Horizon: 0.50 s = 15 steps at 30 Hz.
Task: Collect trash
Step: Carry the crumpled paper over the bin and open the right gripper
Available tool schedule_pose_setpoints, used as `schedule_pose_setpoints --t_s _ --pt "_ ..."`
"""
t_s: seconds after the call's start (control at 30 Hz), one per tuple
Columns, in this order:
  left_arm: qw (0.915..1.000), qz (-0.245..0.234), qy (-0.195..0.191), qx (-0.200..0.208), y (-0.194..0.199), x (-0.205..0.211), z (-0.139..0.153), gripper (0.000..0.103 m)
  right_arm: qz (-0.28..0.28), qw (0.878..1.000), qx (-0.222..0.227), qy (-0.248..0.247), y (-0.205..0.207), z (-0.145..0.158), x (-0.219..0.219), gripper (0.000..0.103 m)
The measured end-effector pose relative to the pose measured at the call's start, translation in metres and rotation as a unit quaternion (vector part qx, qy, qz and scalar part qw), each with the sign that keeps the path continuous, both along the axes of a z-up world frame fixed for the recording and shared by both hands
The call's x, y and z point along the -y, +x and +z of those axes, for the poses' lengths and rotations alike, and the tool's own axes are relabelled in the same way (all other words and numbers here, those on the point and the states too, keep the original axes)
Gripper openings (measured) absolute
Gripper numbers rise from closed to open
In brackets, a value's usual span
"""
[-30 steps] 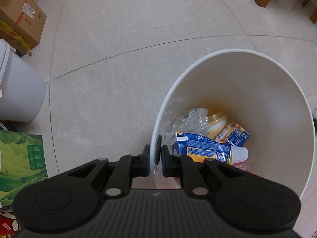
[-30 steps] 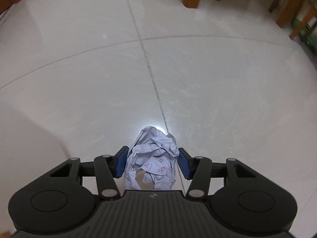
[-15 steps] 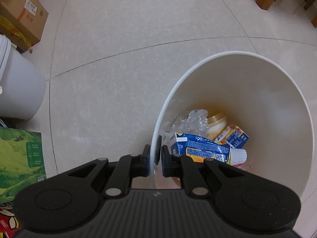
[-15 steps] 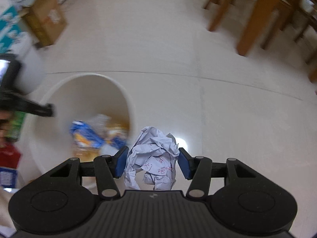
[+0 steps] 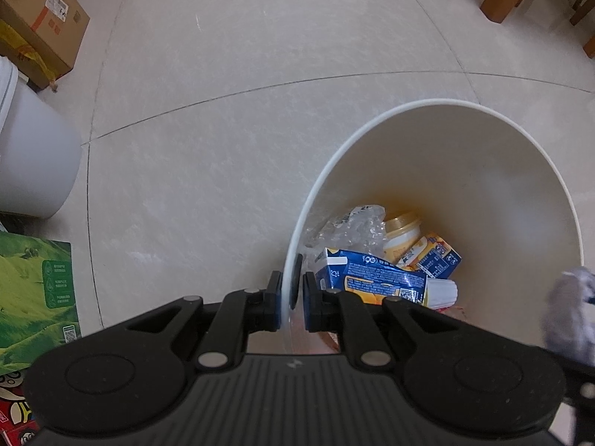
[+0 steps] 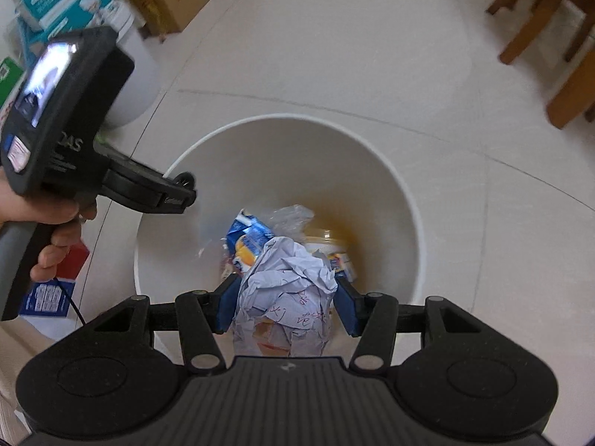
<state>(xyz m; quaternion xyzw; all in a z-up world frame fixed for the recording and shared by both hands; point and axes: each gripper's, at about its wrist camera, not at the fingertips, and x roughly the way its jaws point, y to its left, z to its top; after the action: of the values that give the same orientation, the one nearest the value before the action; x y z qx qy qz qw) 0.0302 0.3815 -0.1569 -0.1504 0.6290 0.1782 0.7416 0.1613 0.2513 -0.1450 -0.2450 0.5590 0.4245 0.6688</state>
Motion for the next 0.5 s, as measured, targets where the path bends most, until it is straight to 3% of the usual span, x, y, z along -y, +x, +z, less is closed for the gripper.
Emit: schedule_pose_setpoints --t_s 0.27,0.37,0.43,0.5 --pt "1.0 0.003 -0.004 0.001 0.0 0.0 0.0 0.008 0.027 0.999 0.038 0.016 -0.013 -0.018 -0.025 0.062" --pt "1.0 0.004 -0.004 0.0 0.0 0.0 0.0 0.008 0.025 0.998 0.059 0.028 -0.012 -0.025 -0.03 0.074" --pt "1.0 0.003 -0.004 0.0 0.0 0.0 0.0 0.008 0.014 0.997 0.069 0.029 -0.009 -0.028 -0.032 0.095" --pt "1.0 0.003 -0.005 0.0 0.0 -0.001 0.0 0.008 0.005 0.997 0.063 0.036 -0.005 -0.026 -0.031 0.098"
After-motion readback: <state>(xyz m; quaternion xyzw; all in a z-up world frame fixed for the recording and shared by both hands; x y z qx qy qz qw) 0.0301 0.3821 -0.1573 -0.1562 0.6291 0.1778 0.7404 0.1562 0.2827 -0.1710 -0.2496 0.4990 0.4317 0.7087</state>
